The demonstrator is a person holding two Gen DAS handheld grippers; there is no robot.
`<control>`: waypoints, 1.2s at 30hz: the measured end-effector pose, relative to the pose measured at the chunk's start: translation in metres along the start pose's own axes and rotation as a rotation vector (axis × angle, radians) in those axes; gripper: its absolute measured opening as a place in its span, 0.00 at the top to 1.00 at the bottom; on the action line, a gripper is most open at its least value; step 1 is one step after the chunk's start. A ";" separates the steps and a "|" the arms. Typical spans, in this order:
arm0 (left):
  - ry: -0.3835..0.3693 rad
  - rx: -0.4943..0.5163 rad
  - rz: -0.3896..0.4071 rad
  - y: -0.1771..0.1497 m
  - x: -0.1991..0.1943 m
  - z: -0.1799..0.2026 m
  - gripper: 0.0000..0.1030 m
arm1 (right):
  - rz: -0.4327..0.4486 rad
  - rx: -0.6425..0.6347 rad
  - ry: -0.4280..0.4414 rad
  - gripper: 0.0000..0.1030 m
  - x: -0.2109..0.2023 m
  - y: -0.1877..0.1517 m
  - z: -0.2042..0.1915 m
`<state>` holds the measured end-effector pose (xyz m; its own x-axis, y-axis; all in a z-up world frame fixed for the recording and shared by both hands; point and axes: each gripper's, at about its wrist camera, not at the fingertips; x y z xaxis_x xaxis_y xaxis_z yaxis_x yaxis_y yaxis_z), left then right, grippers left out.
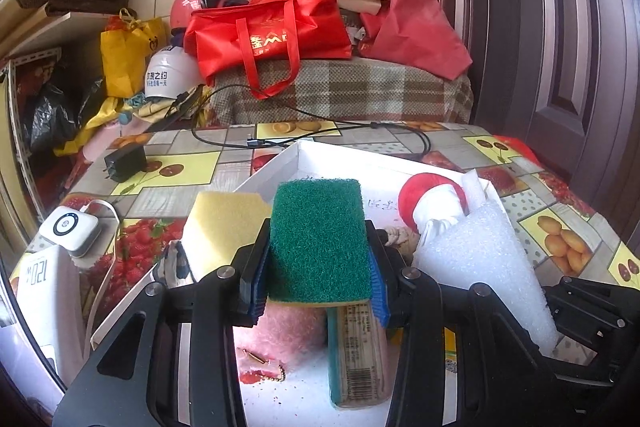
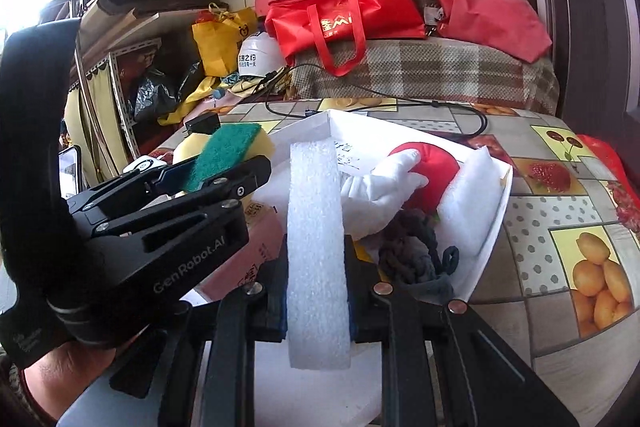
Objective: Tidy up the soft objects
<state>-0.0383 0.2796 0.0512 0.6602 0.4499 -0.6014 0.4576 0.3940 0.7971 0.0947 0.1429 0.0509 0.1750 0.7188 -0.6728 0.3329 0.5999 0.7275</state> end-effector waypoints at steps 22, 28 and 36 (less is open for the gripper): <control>0.043 -0.082 0.147 -0.010 -0.029 -0.016 0.00 | 0.118 -0.058 -0.078 0.00 -0.020 -0.006 -0.015; 0.027 -0.128 0.139 -0.016 -0.037 -0.022 0.00 | 0.145 -0.050 -0.085 0.00 -0.029 -0.011 -0.013; 0.000 -0.138 0.103 -0.030 -0.052 -0.016 0.00 | 0.161 -0.032 -0.111 0.00 -0.046 -0.025 -0.006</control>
<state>-0.0960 0.2573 0.0575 0.6995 0.4933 -0.5171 0.3019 0.4519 0.8394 0.0724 0.0971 0.0644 0.3255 0.7640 -0.5571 0.2631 0.4928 0.8294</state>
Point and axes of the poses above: each gripper's, at about its wrist camera, not at the fingertips, and x roughly the way its jaws point, z to its right, y to its top, and after that the axes turned 11 degrees about -z, right-handed
